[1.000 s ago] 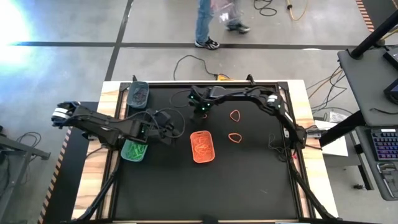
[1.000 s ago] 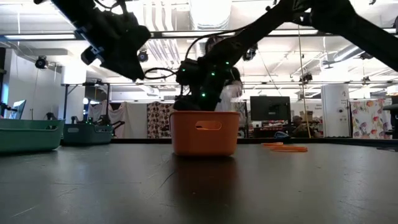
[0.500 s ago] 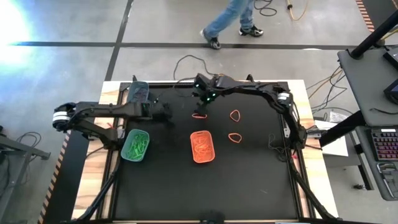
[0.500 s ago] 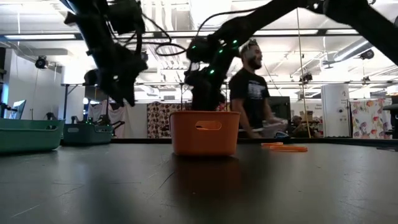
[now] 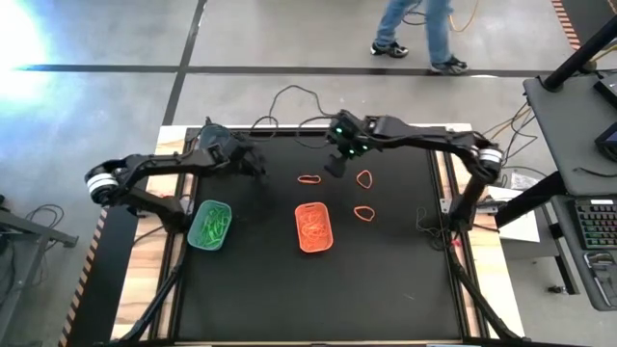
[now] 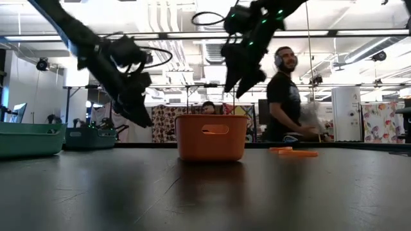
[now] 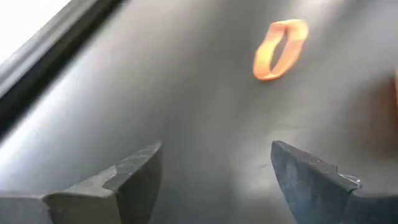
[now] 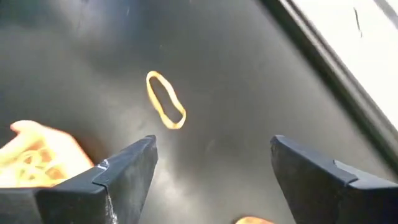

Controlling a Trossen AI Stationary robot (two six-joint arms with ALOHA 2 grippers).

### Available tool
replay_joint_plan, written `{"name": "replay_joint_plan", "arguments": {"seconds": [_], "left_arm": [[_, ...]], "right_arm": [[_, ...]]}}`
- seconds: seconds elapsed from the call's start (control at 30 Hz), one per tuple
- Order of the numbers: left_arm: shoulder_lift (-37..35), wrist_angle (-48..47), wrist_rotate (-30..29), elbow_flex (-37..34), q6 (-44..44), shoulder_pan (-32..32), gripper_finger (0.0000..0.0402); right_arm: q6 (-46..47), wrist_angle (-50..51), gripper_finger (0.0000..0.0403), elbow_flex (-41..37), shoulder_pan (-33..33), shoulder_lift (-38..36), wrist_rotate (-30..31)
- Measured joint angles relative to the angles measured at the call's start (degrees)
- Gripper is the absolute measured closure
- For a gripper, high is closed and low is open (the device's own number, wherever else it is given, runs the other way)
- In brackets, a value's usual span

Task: Sort rubber bands into baskets
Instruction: Put the orange rubber band into the orange bin

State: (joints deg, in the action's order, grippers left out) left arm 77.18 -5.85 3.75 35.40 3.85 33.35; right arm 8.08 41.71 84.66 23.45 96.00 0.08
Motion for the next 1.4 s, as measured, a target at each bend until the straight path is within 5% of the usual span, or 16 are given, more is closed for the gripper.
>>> {"name": "replay_joint_plan", "arguments": {"seconds": [0.23,0.53,1.07,1.4], "left_arm": [[10.98,21.44,15.19,-3.11,8.56,0.53,0.0122],[26.71,23.53,16.11,7.18,10.65,-1.12,0.0167],[36.33,23.04,7.24,15.84,10.56,-6.26,0.0197],[36.74,18.82,-1.15,17.15,9.31,-9.26,0.0352]], "right_arm": [[15.34,-0.16,0.0118,-8.7,-4.74,-11.65,-0.01],[26.03,-0.06,0.014,-17.57,-8.24,-20.53,3.48],[34.29,0.0,0.0168,-26.78,-8.2,-23.29,4.0],[26.79,1.97,0.0173,-23.08,-8.2,-23.29,4.1]]}}
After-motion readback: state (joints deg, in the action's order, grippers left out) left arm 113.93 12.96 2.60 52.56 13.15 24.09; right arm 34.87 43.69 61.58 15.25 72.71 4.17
